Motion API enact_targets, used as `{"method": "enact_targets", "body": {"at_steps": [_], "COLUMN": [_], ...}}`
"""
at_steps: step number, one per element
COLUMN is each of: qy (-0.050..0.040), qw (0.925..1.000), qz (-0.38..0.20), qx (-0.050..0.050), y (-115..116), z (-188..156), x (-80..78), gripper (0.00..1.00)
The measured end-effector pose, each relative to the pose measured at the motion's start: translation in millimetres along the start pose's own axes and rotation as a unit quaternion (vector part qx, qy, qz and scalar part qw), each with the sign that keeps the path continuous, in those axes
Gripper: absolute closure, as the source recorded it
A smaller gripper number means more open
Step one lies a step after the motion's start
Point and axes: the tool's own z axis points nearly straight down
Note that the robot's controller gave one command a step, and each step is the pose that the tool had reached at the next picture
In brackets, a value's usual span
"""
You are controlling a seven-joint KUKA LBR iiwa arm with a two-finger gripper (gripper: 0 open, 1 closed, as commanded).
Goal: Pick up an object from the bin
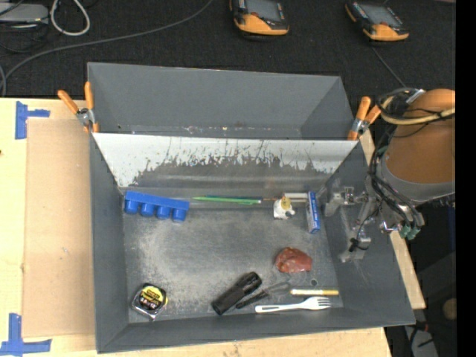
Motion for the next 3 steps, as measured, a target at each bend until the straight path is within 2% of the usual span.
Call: {"method": "enact_targets", "body": {"at_steps": [1,2,3], "qy": [-0.0037,-0.0045,-0.0032], "qw": [1.0,0.9984,0.9981], "qz": [-0.002,0.056,0.062], "qx": [0.001,0.0,0.0], "y": [1,9,11], "z": [-4,82,111], "x": [-1.8,-3.7,-2.4], "gripper": [0.0,0.0,0.0]}}
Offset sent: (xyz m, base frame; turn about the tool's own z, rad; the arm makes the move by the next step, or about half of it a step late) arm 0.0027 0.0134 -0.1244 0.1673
